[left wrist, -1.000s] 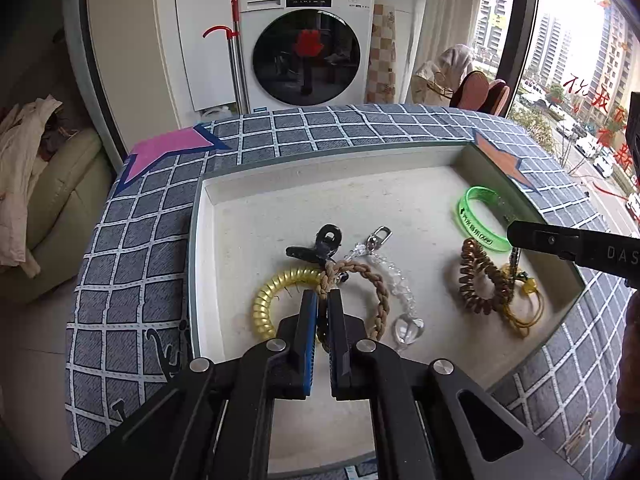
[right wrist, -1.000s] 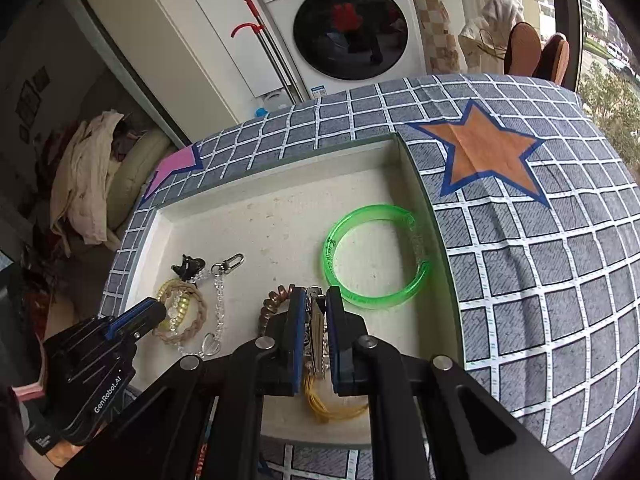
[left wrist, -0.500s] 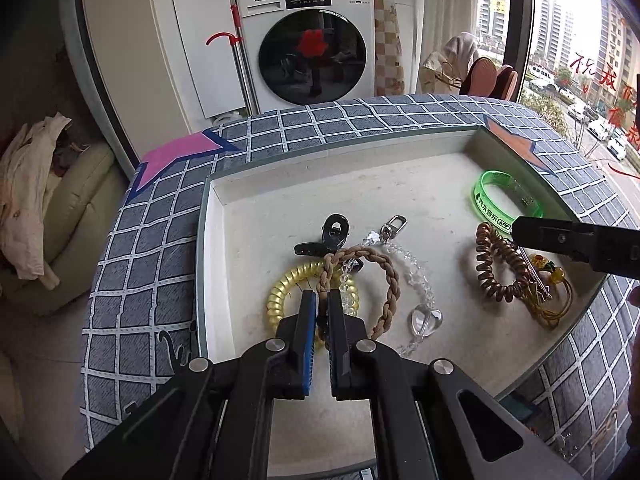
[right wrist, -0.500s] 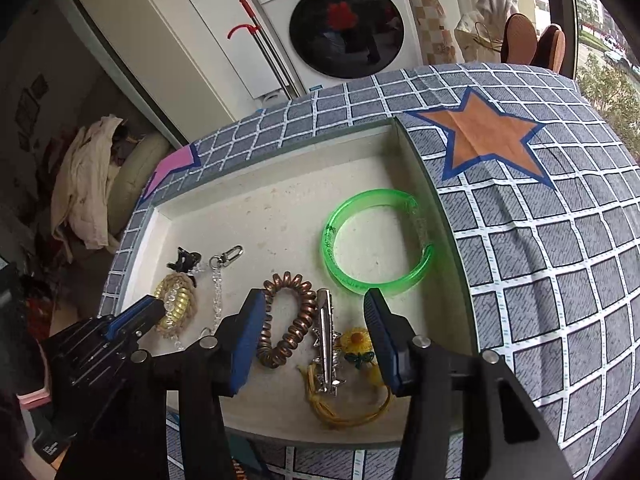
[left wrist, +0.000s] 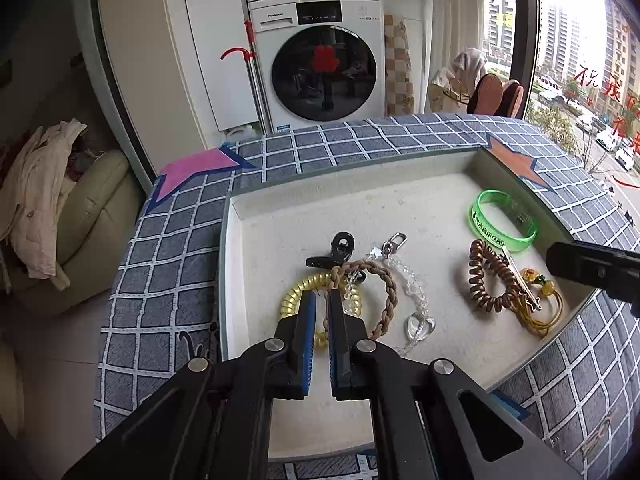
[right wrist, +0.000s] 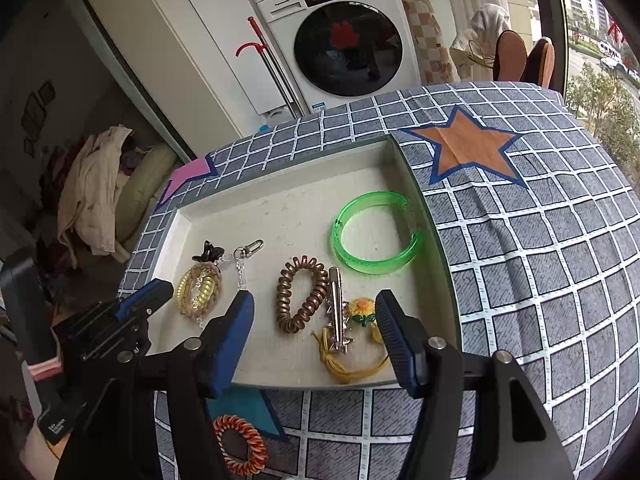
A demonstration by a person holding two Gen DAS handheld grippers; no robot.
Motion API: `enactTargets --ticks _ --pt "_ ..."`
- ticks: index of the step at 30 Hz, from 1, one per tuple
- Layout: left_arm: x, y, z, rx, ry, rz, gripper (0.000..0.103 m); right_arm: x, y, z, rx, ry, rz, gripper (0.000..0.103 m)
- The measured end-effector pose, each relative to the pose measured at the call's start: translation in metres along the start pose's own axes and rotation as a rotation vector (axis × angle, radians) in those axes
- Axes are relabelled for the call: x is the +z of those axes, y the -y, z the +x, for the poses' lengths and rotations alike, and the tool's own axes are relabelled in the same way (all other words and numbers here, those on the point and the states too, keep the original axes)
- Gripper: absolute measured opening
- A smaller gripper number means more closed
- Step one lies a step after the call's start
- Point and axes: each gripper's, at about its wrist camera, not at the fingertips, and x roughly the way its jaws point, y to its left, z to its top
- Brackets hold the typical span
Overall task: Organize jewelry
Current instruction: 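Open the right tool to drop the star clip while the left tool releases the braided bracelet, then withdraw both tools from the tray toward the remaining jewelry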
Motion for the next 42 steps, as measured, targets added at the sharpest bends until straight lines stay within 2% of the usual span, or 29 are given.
enactTargets --ticks 13,22,23,24,25,27,31,32,35,40,42 --pt "0.002 -0.008 -0.016 0.007 0.018 -0.026 0.026 -0.012 -0.009 -0.017 -0.009 0.003 -0.020 0.069" --pt "-0.002 -0.013 -0.025 0.005 0.024 -0.040 0.026 -0.015 -0.013 -0.027 -0.037 0.016 -0.028 0.077" --pt "-0.002 -0.013 -0.025 0.004 0.023 -0.041 0.033 -0.015 -0.013 -0.027 -0.036 0.016 -0.028 0.078" --pt "-0.002 -0.013 -0.025 0.005 0.018 -0.042 0.056 -0.015 -0.014 -0.028 -0.037 0.016 -0.029 0.080" --pt "-0.002 -0.014 -0.025 0.013 0.007 -0.050 0.103 -0.015 -0.014 -0.028 -0.038 0.017 -0.030 0.080" --pt "-0.004 -0.016 -0.028 0.030 0.042 -0.068 0.103 -0.016 -0.016 -0.028 -0.042 0.018 -0.036 0.080" --pt "-0.005 -0.017 -0.026 0.035 0.049 -0.059 0.103 -0.017 -0.020 -0.031 -0.058 0.024 -0.049 0.082" --pt "-0.006 -0.017 -0.024 0.039 0.050 -0.054 0.103 -0.017 -0.021 -0.032 -0.062 0.034 -0.051 0.086" --pt "-0.009 -0.019 -0.024 0.048 0.054 -0.048 0.103 -0.019 -0.022 -0.040 -0.064 0.070 -0.055 0.088" --pt "-0.015 -0.019 -0.033 0.059 0.057 -0.048 0.103 -0.023 -0.020 -0.055 -0.046 0.139 -0.036 0.088" --pt "-0.019 -0.019 -0.037 0.058 0.056 -0.050 0.103 -0.025 -0.019 -0.060 -0.036 0.140 -0.027 0.088"
